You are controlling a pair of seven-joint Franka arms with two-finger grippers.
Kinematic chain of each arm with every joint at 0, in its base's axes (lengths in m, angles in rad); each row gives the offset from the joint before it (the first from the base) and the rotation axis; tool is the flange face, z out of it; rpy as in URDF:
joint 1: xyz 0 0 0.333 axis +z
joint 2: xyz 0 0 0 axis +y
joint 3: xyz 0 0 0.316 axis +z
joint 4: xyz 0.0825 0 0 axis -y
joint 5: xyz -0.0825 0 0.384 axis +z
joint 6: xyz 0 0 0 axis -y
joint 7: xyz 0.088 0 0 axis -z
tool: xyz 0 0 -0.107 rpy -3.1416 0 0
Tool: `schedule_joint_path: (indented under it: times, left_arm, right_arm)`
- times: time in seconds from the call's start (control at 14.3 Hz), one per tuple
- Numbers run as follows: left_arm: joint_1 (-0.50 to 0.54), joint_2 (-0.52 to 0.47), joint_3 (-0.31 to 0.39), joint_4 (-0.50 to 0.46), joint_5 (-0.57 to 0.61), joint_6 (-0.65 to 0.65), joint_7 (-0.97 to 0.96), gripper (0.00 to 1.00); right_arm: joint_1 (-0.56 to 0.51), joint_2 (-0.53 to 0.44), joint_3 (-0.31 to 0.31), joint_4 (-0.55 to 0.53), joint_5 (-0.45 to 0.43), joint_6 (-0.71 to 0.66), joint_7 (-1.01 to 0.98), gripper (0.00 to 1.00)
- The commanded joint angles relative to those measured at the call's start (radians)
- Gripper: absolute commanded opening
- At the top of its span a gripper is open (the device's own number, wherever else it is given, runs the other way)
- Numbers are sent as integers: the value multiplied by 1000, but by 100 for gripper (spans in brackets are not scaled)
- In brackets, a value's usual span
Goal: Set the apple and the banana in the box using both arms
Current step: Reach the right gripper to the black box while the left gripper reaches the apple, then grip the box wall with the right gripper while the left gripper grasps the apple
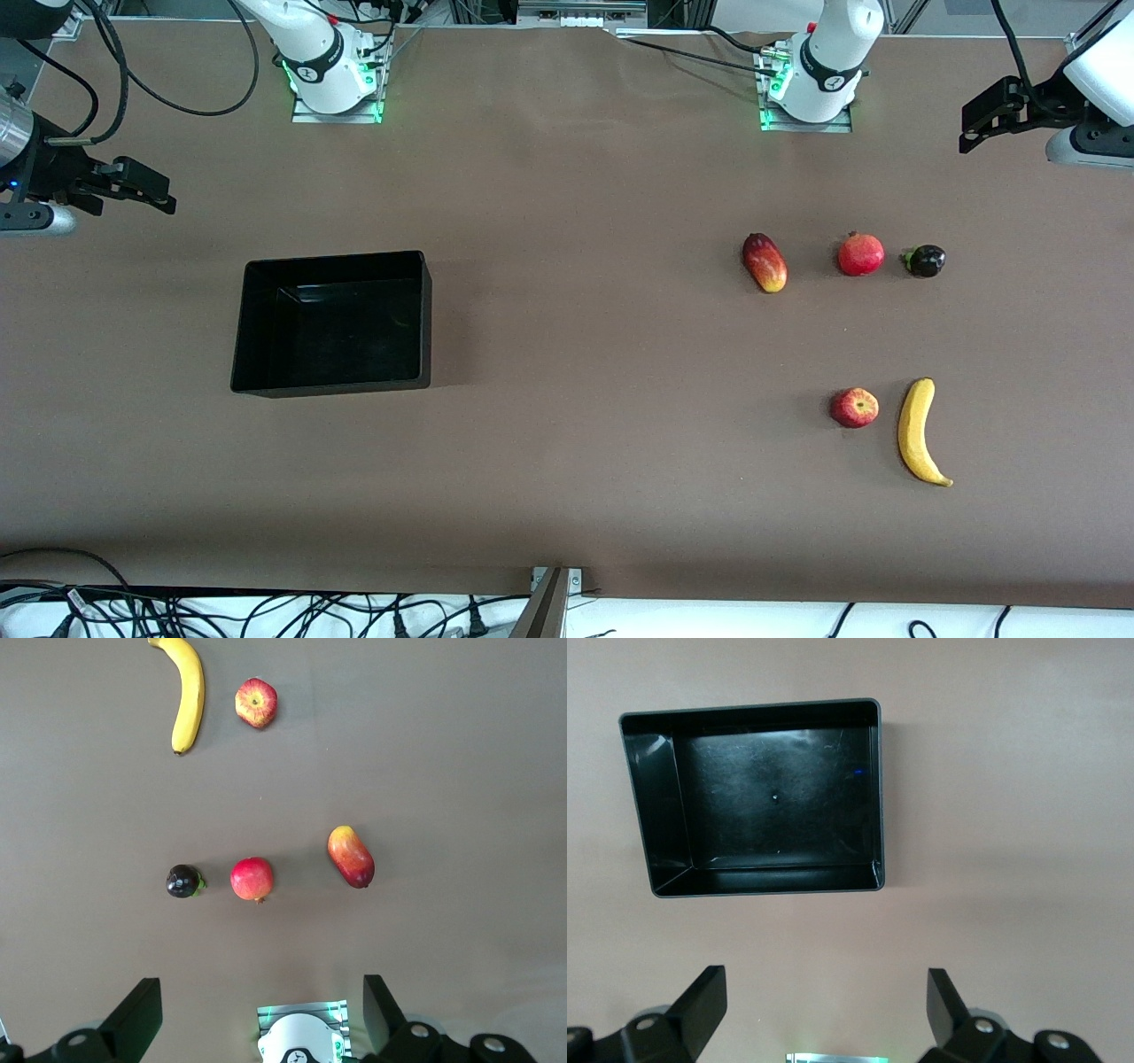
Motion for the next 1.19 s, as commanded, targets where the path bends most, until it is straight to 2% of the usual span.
schedule_joint_path:
  times: [0.0,0.14,0.28,0.56,0.77,0.91,0.98,1.12]
  left_arm:
    - [0,-9,3,-15,-29,13,-8,100]
    - [4,1,3,-17,-35,28,-5,100]
    - [7,34,3,-28,-50,72,-4,100]
    - [14,215,3,-32,-66,276,-4,100]
    - [57,326,-11,-64,-72,471,13,100]
    - [115,404,-57,-65,-72,583,16,100]
    - [150,448,-89,-65,-70,647,22,100]
    - [177,516,-112,-65,-70,741,50,100]
  right_arm:
    - [9,50,-12,-87,-21,125,0,100]
    - [1,82,-25,-219,-26,304,-1,100]
    - [1,144,-51,-271,-26,420,-4,100]
    - [-7,266,-78,-311,-18,581,-4,100]
    - [-7,300,-80,-380,-12,703,-3,100]
    - [-8,311,-80,-432,-10,780,-3,100]
    - [-13,311,-80,-445,-9,788,-3,93]
    - [-13,317,-78,-451,-9,788,-1,63]
